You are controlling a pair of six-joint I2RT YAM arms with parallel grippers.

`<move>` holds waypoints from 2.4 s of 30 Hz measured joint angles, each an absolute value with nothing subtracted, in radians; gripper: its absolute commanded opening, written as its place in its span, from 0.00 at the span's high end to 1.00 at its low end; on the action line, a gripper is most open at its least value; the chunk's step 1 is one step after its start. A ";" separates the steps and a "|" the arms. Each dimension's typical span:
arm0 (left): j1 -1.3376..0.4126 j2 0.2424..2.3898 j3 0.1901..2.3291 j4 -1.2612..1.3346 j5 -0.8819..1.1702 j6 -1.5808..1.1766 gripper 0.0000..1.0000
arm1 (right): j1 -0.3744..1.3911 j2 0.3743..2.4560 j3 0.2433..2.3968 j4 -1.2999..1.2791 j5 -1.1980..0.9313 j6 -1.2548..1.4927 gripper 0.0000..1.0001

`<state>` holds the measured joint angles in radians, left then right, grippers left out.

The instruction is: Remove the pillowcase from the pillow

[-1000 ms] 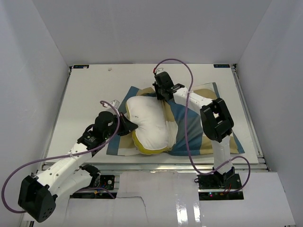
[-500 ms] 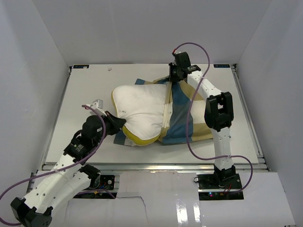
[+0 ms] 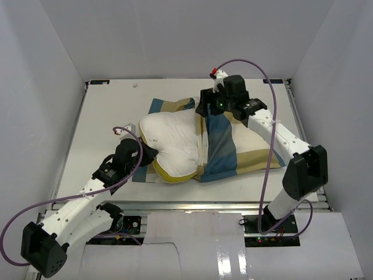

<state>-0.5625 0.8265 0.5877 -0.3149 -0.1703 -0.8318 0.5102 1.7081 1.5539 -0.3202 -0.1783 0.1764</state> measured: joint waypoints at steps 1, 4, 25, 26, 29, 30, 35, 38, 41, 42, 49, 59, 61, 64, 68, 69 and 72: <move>-0.562 0.833 0.583 -0.302 -0.169 -0.836 1.00 | 0.514 1.636 1.462 -0.300 -0.184 0.179 0.26; -0.562 0.853 0.579 -0.286 -0.162 -0.844 1.00 | 0.562 1.481 1.225 -0.246 -0.172 0.193 0.29; -0.562 0.918 0.643 -0.287 -0.093 -0.849 1.00 | 0.805 1.169 0.546 0.069 0.158 0.426 0.92; -0.562 0.931 0.669 -0.306 -0.094 -0.845 1.00 | 0.804 1.165 0.542 0.072 0.171 0.434 0.92; -0.566 0.982 0.790 -0.377 -0.097 -0.819 1.00 | 0.781 1.120 0.532 0.070 0.221 0.457 0.92; -0.567 1.000 0.837 -0.396 -0.097 -0.809 1.00 | 0.764 1.095 0.527 0.069 0.237 0.465 0.92; -0.567 1.077 1.101 -0.516 -0.122 -0.758 1.00 | 0.621 0.985 0.524 0.027 0.351 0.491 0.92; -0.567 1.099 1.220 -0.588 -0.123 -0.736 1.00 | 0.513 0.960 0.508 0.022 0.362 0.503 0.92; -0.566 1.120 1.313 -0.656 -0.120 -0.715 1.00 | 0.425 0.955 0.487 0.014 0.356 0.509 0.92; -0.566 1.125 1.333 -0.676 -0.122 -0.708 1.00 | 0.402 0.955 0.482 0.007 0.355 0.510 0.92; -0.526 1.115 1.342 -0.739 -0.165 -0.679 1.00 | 0.170 0.932 0.431 -0.088 0.352 0.490 0.92; -0.514 0.849 0.777 -0.522 0.017 -0.706 1.00 | 0.157 0.735 0.449 -0.071 -0.088 0.377 0.20; -0.514 0.833 0.686 -0.488 0.046 -0.716 1.00 | 0.175 0.736 0.497 -0.052 -0.171 0.354 0.13; -0.514 0.813 0.582 -0.438 0.082 -0.728 1.00 | 0.209 0.798 0.605 -0.005 -0.273 0.318 0.10; -0.514 0.768 0.523 -0.402 0.105 -0.743 1.00 | 0.321 0.982 0.762 0.065 -0.314 0.248 0.11; -0.514 0.748 0.514 -0.387 0.108 -0.746 1.00 | 0.357 1.037 0.799 0.075 -0.317 0.224 0.11; -0.514 0.688 0.491 -0.364 0.117 -0.757 1.00 | 0.455 1.220 0.928 0.056 -0.316 0.147 0.12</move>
